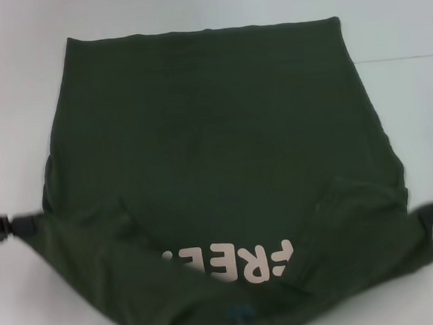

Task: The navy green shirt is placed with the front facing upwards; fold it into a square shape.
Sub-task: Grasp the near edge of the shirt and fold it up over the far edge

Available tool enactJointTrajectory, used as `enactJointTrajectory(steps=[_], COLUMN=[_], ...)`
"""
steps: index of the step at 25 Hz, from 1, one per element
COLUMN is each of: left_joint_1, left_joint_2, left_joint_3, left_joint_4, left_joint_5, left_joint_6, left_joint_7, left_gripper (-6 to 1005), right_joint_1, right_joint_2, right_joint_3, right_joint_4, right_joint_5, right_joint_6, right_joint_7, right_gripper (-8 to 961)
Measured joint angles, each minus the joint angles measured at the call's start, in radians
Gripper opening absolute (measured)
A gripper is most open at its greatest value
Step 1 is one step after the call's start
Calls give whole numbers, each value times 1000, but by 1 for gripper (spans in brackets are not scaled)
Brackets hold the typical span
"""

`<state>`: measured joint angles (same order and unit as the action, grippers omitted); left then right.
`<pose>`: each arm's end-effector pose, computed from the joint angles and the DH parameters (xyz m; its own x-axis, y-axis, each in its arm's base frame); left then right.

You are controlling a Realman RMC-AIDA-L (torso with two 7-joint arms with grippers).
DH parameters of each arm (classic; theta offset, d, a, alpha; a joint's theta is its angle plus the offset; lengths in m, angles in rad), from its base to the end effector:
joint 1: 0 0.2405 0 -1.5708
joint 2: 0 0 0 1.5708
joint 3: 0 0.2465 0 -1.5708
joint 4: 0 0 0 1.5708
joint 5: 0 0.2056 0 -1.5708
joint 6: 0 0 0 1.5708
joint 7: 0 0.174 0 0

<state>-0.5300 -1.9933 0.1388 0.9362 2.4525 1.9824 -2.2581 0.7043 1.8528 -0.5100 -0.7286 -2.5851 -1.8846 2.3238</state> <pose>-0.2899 0.2921 0.0859 0.1522 0.8841 0.4419 0.9517 -0.2517 0.1758 0.2739 0.3305 0.0702 0.3109 -0.9490 -0.0524 -0.9504 -0.3108 -0.0119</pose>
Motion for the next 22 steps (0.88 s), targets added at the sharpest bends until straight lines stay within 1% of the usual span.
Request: enactJointTrajectory(steps=[2,6,9,12,16,22], left_joint_1=[2,6,0,-6,-12,-10], left_joint_2=[0,-9,-10,-18,-29,-39], left_joint_3=[-9,-10,-7,-6,-5,-7], left_joint_4=[-24,-96,-176,-225,-266,-308], left_joint_5=[-50,-163,-225,-271,-326,-396], left_joint_6=[-37,-129,-211,-284,-368,-448], left_joint_7=[2,23,58,90,114,146], left_gripper=[19,20,20,21,21,22], right_joint_1=[-3,-6,-7,-13,-31,-57], right_joint_2=[-3,-5,0,7,12,24], right_joint_3=[12,24,40,46,48,56], right_joint_4=[0,4,8,7,9,12], right_joint_5=[33,88,139,208,304,402], right_joint_6=[35,123,194,252,324,425], right_joint_7=[2,5,2,-7,-23,-54], right_gripper=[37,37,38,39,38,38])
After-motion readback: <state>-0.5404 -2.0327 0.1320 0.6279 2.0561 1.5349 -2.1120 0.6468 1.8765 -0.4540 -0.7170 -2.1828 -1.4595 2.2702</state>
